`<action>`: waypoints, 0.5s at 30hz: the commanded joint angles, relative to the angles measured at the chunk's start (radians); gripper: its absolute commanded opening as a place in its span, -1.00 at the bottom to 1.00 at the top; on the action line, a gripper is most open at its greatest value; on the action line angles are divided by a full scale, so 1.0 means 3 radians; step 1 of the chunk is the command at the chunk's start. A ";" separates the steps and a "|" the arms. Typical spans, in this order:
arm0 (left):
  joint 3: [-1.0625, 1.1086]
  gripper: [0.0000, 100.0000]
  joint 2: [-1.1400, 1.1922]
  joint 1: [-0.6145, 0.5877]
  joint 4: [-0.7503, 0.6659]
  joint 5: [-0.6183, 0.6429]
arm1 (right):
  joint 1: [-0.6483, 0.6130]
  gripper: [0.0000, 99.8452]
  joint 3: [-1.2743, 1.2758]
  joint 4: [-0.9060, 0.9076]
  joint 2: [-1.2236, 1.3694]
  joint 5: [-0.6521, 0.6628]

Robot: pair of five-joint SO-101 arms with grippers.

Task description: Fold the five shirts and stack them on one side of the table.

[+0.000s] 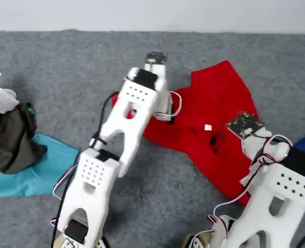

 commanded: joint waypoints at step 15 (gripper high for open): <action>-0.0944 -0.97 0.0752 0.0082 0.0102 -0.0706 | 0.0049 -0.47 0.0261 -0.0437 -0.0069 0.0046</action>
